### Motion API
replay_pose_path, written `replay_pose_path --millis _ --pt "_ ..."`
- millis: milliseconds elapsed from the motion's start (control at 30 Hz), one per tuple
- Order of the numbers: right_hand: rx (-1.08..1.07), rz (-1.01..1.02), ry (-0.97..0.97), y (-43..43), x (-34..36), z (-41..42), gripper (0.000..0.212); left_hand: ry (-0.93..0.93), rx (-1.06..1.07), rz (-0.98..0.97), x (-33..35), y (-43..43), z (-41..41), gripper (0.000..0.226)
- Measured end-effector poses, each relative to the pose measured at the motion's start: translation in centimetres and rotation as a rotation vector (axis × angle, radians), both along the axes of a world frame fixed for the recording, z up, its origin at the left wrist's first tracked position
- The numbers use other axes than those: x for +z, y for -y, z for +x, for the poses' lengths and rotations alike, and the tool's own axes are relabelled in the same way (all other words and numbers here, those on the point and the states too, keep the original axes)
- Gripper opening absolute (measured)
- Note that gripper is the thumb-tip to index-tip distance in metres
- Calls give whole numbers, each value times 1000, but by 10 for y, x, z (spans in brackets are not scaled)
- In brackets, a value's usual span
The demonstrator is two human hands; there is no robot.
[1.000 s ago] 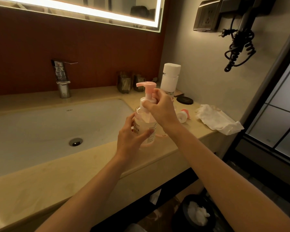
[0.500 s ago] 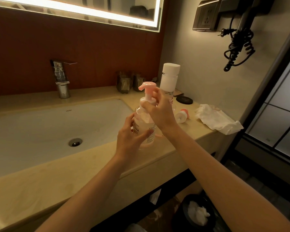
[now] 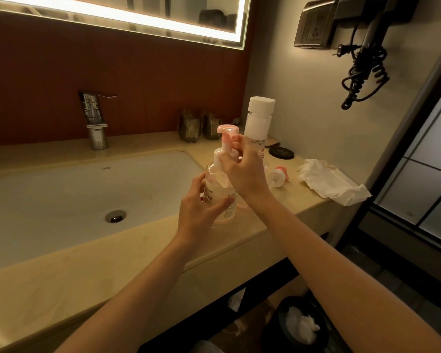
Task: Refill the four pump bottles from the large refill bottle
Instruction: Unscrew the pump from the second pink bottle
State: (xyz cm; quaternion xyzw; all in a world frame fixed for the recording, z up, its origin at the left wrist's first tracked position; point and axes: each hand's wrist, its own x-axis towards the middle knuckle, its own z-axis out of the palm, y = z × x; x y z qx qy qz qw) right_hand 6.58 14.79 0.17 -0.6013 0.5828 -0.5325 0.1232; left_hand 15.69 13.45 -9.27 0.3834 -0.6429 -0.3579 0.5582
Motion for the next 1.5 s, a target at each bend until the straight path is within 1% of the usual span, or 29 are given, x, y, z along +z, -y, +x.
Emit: replay_pose_path --millis 100,167,233,467,500,600,667,733,800,900,967,1067,1100,1233,1367,1433,1500 --pt "-60 -23 -53 4 0 -2 57 1 2 -2 0 1 -1 65" --pt "-82 -27 -75 7 0 -4 62 -3 4 4 -1 1 -1 65" --pt "-83 -19 -88 8 -2 -6 60 3 9 1 -2 2 -2 67" --pt "-22 -83 -63 -1 -5 -2 41 -2 -1 -3 0 1 0 70" --pt "-38 -94 -70 0 -5 -2 43 -4 -4 -2 0 1 0 69" --pt "-97 -92 -98 3 -4 -1 59 -6 -5 -4 0 1 0 65" --pt "-117 -87 -116 5 -3 -2 62 0 -2 -4 -1 2 0 65" --pt "-112 -89 -129 6 -4 -3 58 3 0 -2 -1 2 0 65" --pt "-98 -87 -138 4 -5 -3 49 -4 -7 1 0 2 0 65" --pt "-61 -66 -114 0 -7 -1 40 0 -1 -5 0 1 0 67" --pt "-60 -64 -105 0 -6 1 42 5 5 -13 1 1 0 67" --pt "-127 -67 -138 2 -4 2 56 5 2 -12 1 1 0 66" --pt "-141 -68 -150 3 -3 1 58 5 1 -10 1 1 0 65" --pt "-132 -78 -171 4 -4 -2 51 9 2 -10 0 1 0 66" --pt "-81 -63 -136 -1 -5 0 42 14 7 -9 2 -1 0 68" --pt "-68 -65 -103 -3 -4 2 44 18 8 -8 2 -2 1 69" --pt "-97 -83 -112 -2 -5 3 52 18 8 -10 2 -2 1 68"
